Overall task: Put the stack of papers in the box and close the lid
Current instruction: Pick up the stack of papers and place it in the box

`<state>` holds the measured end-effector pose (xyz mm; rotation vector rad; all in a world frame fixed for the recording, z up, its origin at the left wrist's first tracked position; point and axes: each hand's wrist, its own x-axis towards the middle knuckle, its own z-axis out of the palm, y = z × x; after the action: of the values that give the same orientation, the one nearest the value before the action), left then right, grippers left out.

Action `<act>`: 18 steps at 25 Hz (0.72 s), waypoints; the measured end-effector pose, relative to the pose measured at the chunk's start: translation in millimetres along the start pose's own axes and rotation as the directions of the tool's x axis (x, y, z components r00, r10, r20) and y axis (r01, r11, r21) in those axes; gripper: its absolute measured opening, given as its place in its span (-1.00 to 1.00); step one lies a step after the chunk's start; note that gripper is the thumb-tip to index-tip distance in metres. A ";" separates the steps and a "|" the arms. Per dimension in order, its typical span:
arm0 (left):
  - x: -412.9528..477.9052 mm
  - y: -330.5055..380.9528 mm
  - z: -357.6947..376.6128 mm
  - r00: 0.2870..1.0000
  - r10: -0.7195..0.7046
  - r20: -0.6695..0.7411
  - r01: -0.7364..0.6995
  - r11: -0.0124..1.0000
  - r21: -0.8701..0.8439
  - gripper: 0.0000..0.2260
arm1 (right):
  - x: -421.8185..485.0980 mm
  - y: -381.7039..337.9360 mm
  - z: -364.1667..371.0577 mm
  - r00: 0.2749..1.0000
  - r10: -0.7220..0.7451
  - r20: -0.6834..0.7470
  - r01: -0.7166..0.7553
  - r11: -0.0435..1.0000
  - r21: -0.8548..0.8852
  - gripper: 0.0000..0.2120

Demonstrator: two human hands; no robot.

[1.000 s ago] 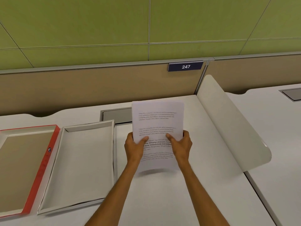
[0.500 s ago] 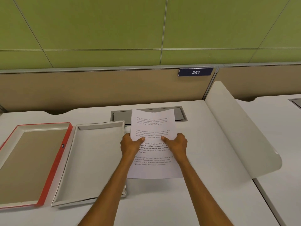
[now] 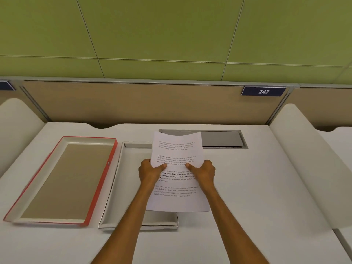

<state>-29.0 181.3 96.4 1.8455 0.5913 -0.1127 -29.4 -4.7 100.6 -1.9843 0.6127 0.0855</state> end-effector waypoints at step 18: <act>65.0 -61.0 -105.7 0.996 -0.075 -0.042 0.077 0.996 0.036 -0.60 | -24.2 -22.3 140.4 0.995 -0.015 0.099 0.022 0.997 -0.068 -0.54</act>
<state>-22.0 314.0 58.1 1.8659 0.6925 -0.1381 -12.3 132.2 58.5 -2.0388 0.5338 0.1936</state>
